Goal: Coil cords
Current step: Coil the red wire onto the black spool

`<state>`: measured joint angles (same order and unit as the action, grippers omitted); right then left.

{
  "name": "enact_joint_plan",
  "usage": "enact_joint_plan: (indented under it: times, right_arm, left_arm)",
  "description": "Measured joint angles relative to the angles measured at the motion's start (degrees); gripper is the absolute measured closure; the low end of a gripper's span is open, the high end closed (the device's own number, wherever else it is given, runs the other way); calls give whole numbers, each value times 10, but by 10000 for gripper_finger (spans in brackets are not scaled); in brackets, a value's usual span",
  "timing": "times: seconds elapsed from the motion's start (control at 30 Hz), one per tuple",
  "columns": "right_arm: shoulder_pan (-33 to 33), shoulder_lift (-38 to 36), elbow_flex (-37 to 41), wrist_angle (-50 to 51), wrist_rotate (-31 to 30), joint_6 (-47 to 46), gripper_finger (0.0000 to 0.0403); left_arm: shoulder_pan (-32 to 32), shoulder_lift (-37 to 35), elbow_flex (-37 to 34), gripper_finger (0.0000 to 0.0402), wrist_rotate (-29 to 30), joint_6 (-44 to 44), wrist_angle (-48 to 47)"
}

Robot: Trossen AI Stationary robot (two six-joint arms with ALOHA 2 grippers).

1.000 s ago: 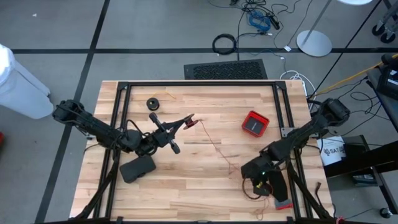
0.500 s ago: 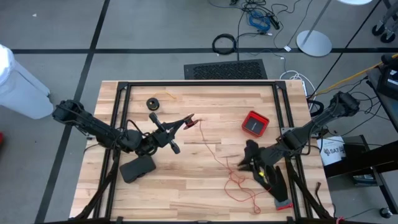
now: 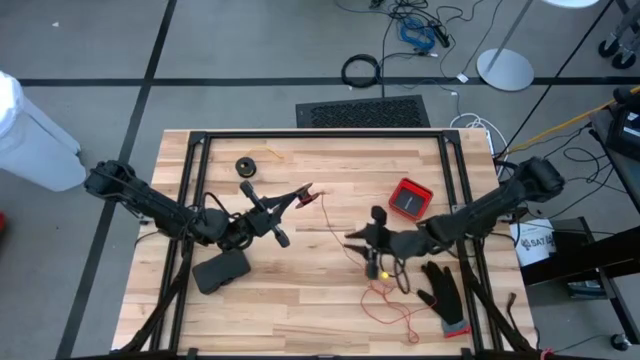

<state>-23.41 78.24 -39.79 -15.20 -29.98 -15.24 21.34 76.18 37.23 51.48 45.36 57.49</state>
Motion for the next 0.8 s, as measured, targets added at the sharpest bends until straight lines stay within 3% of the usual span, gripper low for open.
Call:
enact_joint_plan:
  times: [0.17, 0.37, 0.8]
  right_arm:
    - [27, 31, 0, -73, -43, 38, 317]
    - [51, 67, 0, -136, -44, 57, 319]
    - [95, 87, 0, -155, -42, 56, 319]
  left_arm:
    - [0, 0, 0, 402, 0, -1, -2]
    - [0, 0, 0, 402, -13, -30, -10]
    - [0, 0, 0, 402, -18, -45, -11]
